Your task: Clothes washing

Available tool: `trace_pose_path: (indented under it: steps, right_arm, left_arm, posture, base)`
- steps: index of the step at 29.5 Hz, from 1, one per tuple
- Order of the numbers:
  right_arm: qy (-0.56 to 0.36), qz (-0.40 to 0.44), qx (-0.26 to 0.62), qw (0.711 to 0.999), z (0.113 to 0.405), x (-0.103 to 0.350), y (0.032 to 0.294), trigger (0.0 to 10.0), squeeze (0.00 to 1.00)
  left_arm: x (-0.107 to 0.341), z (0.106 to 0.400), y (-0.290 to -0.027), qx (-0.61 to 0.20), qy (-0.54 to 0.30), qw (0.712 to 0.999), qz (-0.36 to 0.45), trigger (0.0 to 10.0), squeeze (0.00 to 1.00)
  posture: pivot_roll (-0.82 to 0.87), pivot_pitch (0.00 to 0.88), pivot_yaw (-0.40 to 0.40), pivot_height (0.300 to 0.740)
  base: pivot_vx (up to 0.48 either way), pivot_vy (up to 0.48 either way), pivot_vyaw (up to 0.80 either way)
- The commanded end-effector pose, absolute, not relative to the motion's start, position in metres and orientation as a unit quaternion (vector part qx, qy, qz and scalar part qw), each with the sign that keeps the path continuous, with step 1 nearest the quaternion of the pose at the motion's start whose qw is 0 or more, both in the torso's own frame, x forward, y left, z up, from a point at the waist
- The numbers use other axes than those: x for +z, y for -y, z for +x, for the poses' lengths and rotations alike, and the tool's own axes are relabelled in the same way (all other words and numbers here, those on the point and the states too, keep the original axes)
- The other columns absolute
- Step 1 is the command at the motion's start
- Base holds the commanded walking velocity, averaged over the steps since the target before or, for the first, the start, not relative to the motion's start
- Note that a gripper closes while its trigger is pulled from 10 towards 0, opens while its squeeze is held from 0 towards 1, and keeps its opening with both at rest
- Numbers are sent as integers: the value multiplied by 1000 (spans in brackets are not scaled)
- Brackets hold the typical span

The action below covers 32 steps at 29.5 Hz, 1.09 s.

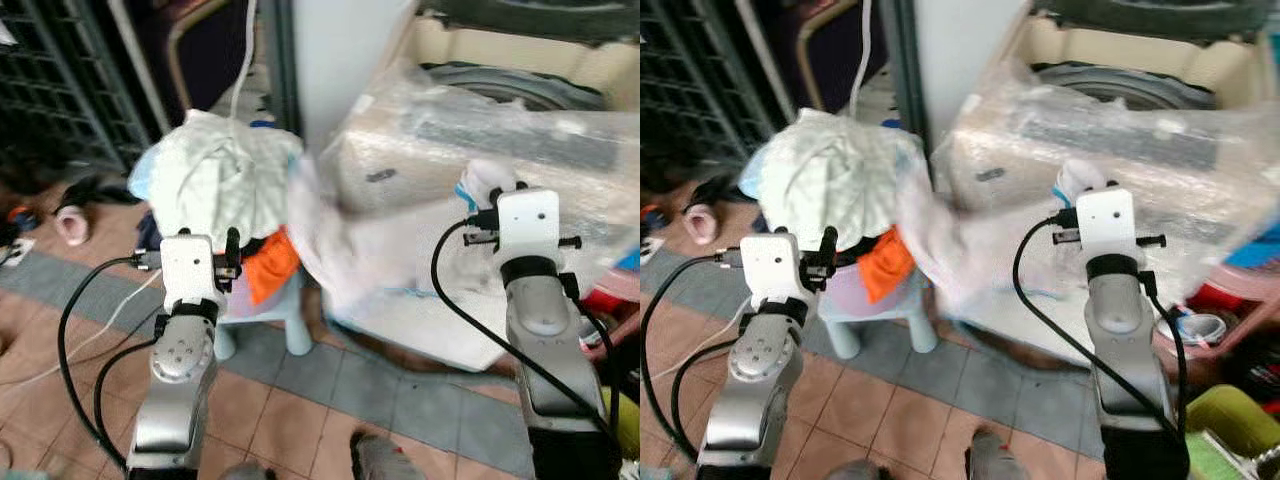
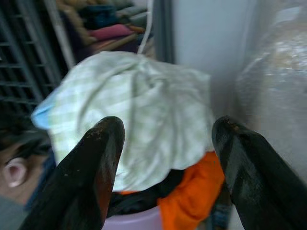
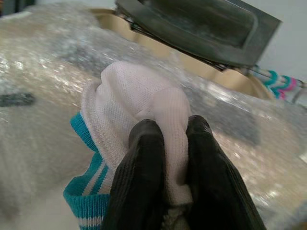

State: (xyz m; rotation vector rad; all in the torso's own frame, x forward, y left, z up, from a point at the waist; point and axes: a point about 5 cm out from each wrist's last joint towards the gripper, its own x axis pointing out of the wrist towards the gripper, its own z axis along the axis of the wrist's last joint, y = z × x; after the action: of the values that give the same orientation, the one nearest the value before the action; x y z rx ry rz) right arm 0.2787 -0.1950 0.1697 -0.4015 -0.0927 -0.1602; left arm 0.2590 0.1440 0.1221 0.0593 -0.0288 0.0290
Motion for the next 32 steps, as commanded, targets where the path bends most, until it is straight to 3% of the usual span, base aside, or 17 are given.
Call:
trace_pose_path:
  steps: [1, 12, 32]
  right_arm:
    - [52, -198, -81, 976, 279, 172, 193, 10000, 0]
    - [82, -196, -44, 976, 292, 185, 182, 10000, 0]
    - [120, -204, 18, 971, 292, 190, 155, 10000, 0]
  left_arm:
    - [123, 258, -144, 4, 19, 999, 27, 10000, 0]
    - [136, 263, -144, 5, 39, 999, 34, 10000, 0]
    - [130, 256, -143, -8, 26, 1000, 15, 10000, 0]
  posture:
    - [-36, 61, 70, 740]
    - [-27, 98, 80, 740]
    - [-28, 80, 85, 740]
  base:
    - [0, 0, -800]
    - [0, 0, -800]
    - [0, 0, -800]
